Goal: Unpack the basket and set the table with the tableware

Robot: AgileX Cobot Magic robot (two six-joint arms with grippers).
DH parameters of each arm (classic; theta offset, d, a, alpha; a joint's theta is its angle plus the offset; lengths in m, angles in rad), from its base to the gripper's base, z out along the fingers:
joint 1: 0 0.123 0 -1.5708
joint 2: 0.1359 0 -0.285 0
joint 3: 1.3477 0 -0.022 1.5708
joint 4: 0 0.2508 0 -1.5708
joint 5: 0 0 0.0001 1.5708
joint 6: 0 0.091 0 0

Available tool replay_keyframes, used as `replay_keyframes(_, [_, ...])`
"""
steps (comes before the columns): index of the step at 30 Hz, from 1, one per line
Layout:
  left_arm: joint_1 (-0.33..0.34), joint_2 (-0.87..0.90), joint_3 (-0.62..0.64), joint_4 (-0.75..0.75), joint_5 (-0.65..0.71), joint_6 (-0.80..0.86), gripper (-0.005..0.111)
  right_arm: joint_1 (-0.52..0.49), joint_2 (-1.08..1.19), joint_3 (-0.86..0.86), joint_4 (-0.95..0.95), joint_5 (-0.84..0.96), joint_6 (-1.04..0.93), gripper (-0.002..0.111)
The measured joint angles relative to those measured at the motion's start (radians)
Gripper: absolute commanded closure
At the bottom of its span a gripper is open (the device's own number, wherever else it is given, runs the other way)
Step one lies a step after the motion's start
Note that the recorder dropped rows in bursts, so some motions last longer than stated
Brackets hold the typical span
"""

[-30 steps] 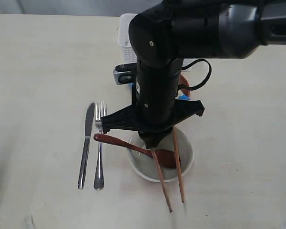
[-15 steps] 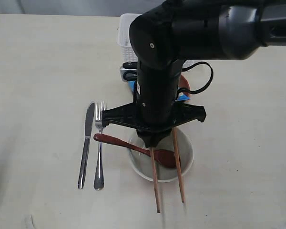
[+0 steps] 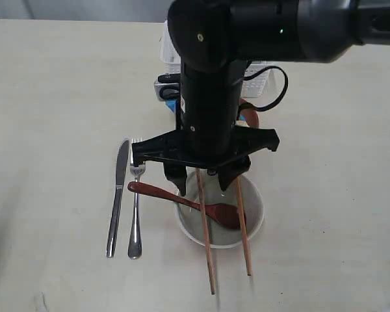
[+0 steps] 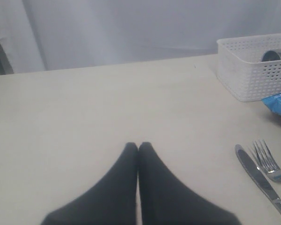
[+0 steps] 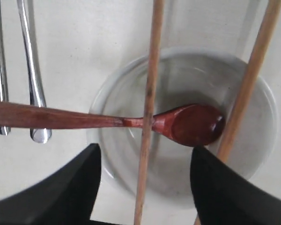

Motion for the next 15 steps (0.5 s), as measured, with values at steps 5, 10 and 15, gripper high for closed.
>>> replay_keyframes(5, [0.0, 0.0, 0.0, 0.0, 0.0, 0.0, 0.107, 0.0, -0.005, -0.07, -0.005, 0.046, -0.077, 0.101])
replay_keyframes(10, [0.0, 0.0, 0.0, 0.002, 0.0, 0.0, 0.107, 0.0, -0.036, -0.075, -0.053, 0.055, -0.125, 0.109])
replay_keyframes(15, [0.0, 0.0, 0.0, 0.003, 0.0, 0.0, 0.107, -0.041, -0.089, -0.017, -0.098, 0.055, -0.138, 0.109])
